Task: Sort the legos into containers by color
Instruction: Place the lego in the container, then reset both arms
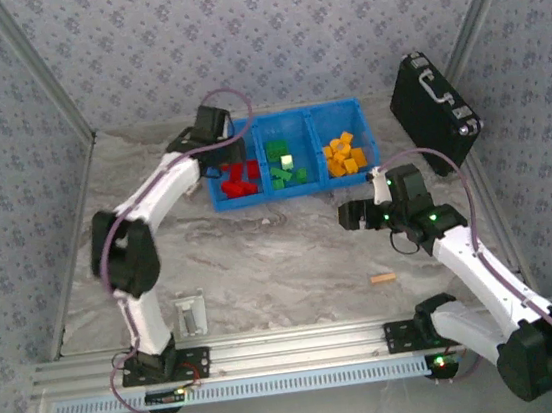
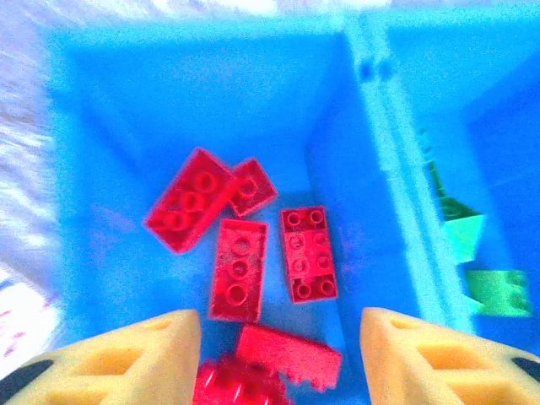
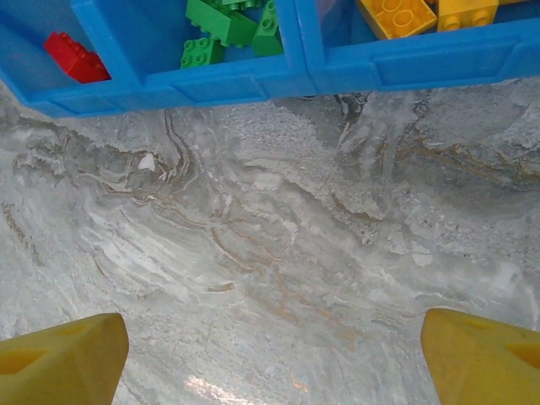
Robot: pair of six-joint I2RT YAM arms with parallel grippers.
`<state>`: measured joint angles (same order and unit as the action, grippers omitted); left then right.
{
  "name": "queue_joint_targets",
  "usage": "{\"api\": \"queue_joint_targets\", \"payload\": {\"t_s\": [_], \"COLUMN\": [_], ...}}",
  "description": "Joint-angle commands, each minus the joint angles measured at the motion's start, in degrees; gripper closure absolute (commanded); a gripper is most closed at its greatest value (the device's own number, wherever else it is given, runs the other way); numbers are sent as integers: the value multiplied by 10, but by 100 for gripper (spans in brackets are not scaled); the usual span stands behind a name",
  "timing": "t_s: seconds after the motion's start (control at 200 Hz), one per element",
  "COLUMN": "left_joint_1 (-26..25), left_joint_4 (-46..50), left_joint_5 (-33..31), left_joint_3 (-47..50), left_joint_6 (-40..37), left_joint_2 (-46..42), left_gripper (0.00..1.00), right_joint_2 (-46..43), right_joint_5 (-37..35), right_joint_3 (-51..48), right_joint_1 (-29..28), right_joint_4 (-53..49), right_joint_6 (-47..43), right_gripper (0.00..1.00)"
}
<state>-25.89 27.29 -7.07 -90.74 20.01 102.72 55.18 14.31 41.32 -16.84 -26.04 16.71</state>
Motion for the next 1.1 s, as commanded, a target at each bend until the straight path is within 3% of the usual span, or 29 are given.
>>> {"api": "queue_joint_targets", "payload": {"t_s": [0.0, 0.09, 0.19, 0.45, 0.64, 0.785, 0.91, 1.02, 1.095], "left_joint_1": [-4, -4, -7, -8, -8, -7, -7, 1, 28], "left_joint_4": [25, 40, 44, 49, -32, -38, -84, -292, -458], "left_joint_5": [-67, -91, -113, -176, -216, -350, -389, -397, -360], "left_joint_3": [45, 95, 157, 316, 529, 586, 615, 718, 786], "left_joint_6": [-34, -56, -73, -66, -59, -14, -60, -148, -200], "left_joint_2": [-153, -243, -352, -648, -808, -800, -734, -680, -644], "left_gripper": [43, 42, 44, 33, 2, 0, 0, 0, 0], "right_joint_2": [4, 8, 23, 26, -3, -24, -62, -109, -147], "right_joint_5": [-22, -26, -24, -90, -160, -165, -163, -188, -213], "right_joint_3": [2, 8, 24, 10, -18, 47, 116, 133, 111], "right_joint_1": [8, 17, 33, 50, 50, 50, 42, 17, -5], "right_joint_4": [14, 24, 26, 92, 179, 141, 77, 40, 32], "right_joint_6": [-4, -19, -34, -26, -50, -80, -88, -87, -85], "right_gripper": [7, 1, 1, 1, 1, 1, 1, 1, 1]}}
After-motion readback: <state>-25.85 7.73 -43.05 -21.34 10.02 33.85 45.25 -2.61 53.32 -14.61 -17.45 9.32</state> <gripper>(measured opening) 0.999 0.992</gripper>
